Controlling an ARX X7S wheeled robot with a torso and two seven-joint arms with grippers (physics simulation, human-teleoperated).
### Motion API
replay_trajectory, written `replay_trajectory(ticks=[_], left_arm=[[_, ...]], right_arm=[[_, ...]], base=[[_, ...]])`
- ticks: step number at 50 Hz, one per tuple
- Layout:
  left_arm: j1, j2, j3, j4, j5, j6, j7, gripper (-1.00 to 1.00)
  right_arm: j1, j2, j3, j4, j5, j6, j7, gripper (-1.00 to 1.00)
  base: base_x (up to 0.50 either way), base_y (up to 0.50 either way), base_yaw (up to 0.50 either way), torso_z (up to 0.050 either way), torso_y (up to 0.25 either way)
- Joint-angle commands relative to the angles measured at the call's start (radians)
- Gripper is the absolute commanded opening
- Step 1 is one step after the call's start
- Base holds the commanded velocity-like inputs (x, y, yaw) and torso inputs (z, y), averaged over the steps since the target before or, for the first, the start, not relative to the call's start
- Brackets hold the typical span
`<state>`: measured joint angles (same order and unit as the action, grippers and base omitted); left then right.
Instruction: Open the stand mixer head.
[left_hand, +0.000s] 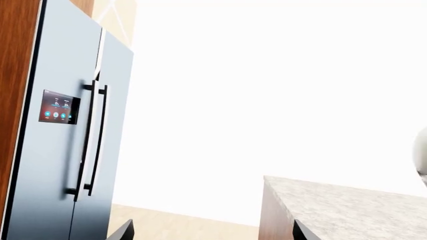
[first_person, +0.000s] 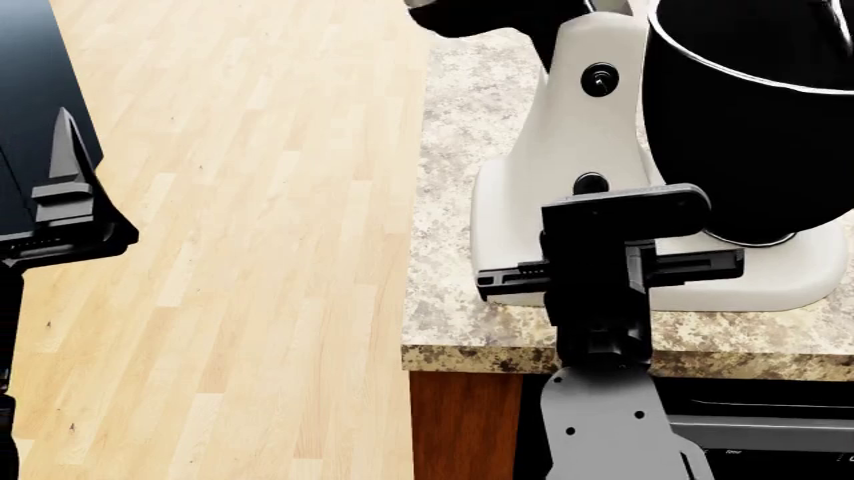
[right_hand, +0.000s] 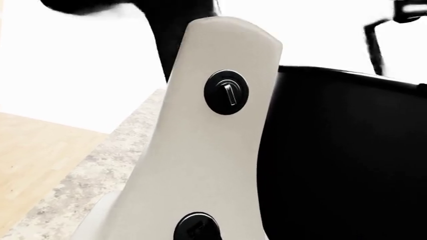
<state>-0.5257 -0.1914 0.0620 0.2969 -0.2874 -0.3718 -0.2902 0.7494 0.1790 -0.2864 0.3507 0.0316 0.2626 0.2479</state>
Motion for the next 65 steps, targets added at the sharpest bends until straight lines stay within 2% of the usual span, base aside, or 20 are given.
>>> replay_trajectory(ticks=[1,8,15,16,20,27,45,46,47,48,50,54,65], left_arm=[[-0.031,0.025,-0.01,-0.099,0.002,0.113,0.053,1.0],[-0.06,0.03,-0.003,-0.162,0.007,0.149,0.059,1.0],[-0.042,0.023,-0.004,-0.12,-0.005,0.124,0.044,1.0],[-0.043,0.021,-0.002,-0.119,-0.003,0.123,0.043,1.0],[-0.043,0.019,0.0,-0.12,-0.006,0.124,0.041,1.0],[-0.043,0.016,0.003,-0.12,-0.008,0.124,0.035,1.0],[-0.044,0.009,0.011,-0.121,-0.018,0.127,0.025,1.0],[0.04,-0.035,-0.021,0.029,-0.074,-0.004,-0.021,1.0],[0.18,-0.132,-0.149,0.179,-0.224,-0.154,-0.144,1.0],[0.195,-0.15,-0.188,0.329,-0.323,-0.304,-0.178,1.0],[0.19,-0.152,-0.174,0.593,-0.318,-0.328,-0.184,1.0],[0.189,-0.143,-0.144,0.577,-0.291,-0.313,-0.186,1.0],[0.194,-0.15,-0.154,0.58,-0.307,-0.304,-0.192,1.0]], right_arm=[[0.033,-0.025,0.015,0.101,-0.014,-0.067,-0.027,-1.0],[0.038,-0.024,0.018,0.099,-0.011,-0.064,-0.016,-1.0],[-0.136,0.014,0.036,-0.263,0.039,0.063,-0.024,-1.0],[-0.166,0.02,0.035,-0.325,0.049,0.112,-0.027,1.0],[-0.249,0.04,0.023,-0.483,0.054,0.172,-0.023,1.0],[-0.292,0.057,0.01,-0.652,0.083,0.237,-0.043,1.0],[-0.384,0.099,-0.015,-0.91,0.087,0.349,-0.024,1.0],[-0.392,0.101,-0.018,-0.913,0.083,0.346,-0.021,1.0],[-0.398,0.102,-0.018,-0.916,0.086,0.344,-0.022,1.0],[-0.403,0.104,-0.019,-0.921,0.085,0.345,-0.02,1.0],[-0.409,0.105,-0.014,-0.934,0.09,0.345,-0.018,1.0],[-0.412,0.109,-0.012,-0.931,0.091,0.339,-0.019,1.0],[-0.402,0.111,-0.016,-0.934,0.093,0.346,-0.015,1.0]], base=[[0.0,0.0,0.0,0.0,0.0],[0.0,0.0,0.0,0.0,0.0],[0.0,0.0,0.0,0.0,0.0],[0.0,0.0,0.0,0.0,0.0],[0.0,0.0,0.0,0.0,0.0],[0.0,0.0,0.0,0.0,0.0],[0.0,0.0,0.0,0.0,0.0],[0.0,0.0,0.0,0.0,0.0],[0.0,0.0,0.0,0.0,0.0],[0.0,0.0,0.0,0.0,0.0],[0.0,0.0,0.0,0.0,0.0],[0.0,0.0,0.0,0.0,0.0],[0.0,0.0,0.0,0.0,0.0]])
